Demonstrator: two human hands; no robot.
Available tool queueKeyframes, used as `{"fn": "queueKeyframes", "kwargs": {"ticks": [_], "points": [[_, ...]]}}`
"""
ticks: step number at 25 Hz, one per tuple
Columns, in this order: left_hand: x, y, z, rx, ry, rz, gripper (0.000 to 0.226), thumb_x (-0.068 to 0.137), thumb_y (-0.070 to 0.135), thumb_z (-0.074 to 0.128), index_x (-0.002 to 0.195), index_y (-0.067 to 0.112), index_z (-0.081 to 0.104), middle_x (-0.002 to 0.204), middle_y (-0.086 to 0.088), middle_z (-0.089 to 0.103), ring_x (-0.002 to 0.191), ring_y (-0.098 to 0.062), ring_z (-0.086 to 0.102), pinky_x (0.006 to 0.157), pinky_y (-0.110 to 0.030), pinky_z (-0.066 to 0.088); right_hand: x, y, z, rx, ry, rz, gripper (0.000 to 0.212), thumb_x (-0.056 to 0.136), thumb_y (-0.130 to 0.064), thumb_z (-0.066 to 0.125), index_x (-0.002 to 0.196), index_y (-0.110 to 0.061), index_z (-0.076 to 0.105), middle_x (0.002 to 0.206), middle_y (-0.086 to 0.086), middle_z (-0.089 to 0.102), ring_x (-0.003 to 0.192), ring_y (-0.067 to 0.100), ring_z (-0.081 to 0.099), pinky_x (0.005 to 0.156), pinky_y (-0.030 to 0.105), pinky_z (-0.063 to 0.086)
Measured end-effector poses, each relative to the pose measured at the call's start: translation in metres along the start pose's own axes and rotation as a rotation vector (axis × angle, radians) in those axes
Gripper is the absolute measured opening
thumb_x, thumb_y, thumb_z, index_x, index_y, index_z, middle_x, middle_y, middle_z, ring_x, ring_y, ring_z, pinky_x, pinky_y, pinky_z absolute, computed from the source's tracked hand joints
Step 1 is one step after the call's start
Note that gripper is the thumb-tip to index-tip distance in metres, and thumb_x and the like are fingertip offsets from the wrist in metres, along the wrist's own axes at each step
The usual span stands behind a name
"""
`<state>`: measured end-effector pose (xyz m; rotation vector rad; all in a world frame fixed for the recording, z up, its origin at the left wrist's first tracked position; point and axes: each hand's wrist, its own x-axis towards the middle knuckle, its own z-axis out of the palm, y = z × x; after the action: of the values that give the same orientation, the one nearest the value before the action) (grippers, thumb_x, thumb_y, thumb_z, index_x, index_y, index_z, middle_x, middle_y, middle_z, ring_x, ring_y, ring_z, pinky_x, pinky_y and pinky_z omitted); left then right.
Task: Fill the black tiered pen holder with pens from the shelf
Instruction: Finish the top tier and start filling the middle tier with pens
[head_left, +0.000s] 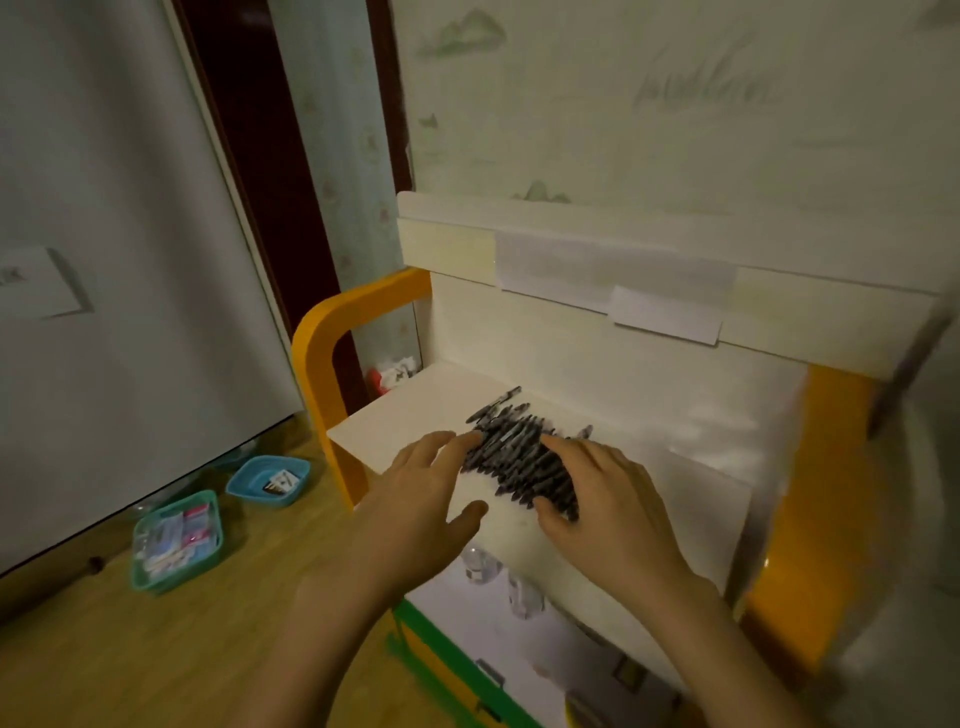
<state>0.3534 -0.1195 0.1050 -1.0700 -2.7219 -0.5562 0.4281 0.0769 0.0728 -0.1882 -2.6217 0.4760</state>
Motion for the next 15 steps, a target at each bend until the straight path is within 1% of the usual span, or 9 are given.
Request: {"fn": "queueKeyframes", "kwargs": {"ticks": [4,6,11,15], "points": [[0.079,-0.040,0.019,-0.037,-0.037,0.025,0.068,0.093,0.047,0.055,0.150,0.033,0.021,0.151,0.006,0.033,0.134,-0.016,0.036,0.105,-0.030,0.038,0.056,0.020,0.033,-0.005,-0.030,0.105,0.056,0.085,-0.044,0.060,0.138,-0.033,0.044,0.130,-0.011,0.056,0.117,0.015,0.051,0.101,0.034,0.041],[0.106,-0.057,0.036,-0.073,-0.037,-0.006,0.067,0.092,0.047,0.057,0.149,0.032,0.024,0.149,0.006,0.036,0.132,-0.015,0.039,0.103,-0.030,0.040,0.074,0.030,0.047,-0.009,-0.045,0.143,0.056,0.086,-0.045,0.059,0.138,-0.035,0.044,0.129,-0.012,0.057,0.117,0.014,0.052,0.100,0.034,0.042],[0.155,-0.091,0.095,-0.186,-0.177,-0.077,0.061,0.092,0.042,0.058,0.146,0.027,0.033,0.141,-0.001,0.046,0.122,-0.019,0.049,0.095,-0.029,0.043,0.100,0.056,0.080,-0.037,-0.106,0.266,0.058,0.088,-0.048,0.057,0.142,-0.034,0.040,0.133,-0.010,0.055,0.121,0.014,0.050,0.104,0.033,0.040],[0.188,-0.114,0.132,-0.172,-0.260,-0.194,0.059,0.092,0.043,0.057,0.143,0.020,0.038,0.135,-0.007,0.049,0.118,-0.024,0.052,0.091,-0.033,0.047,0.114,0.066,0.097,-0.076,-0.124,0.319,0.056,0.089,-0.048,0.056,0.141,-0.034,0.040,0.135,-0.009,0.055,0.124,0.015,0.048,0.106,0.035,0.037]]}}
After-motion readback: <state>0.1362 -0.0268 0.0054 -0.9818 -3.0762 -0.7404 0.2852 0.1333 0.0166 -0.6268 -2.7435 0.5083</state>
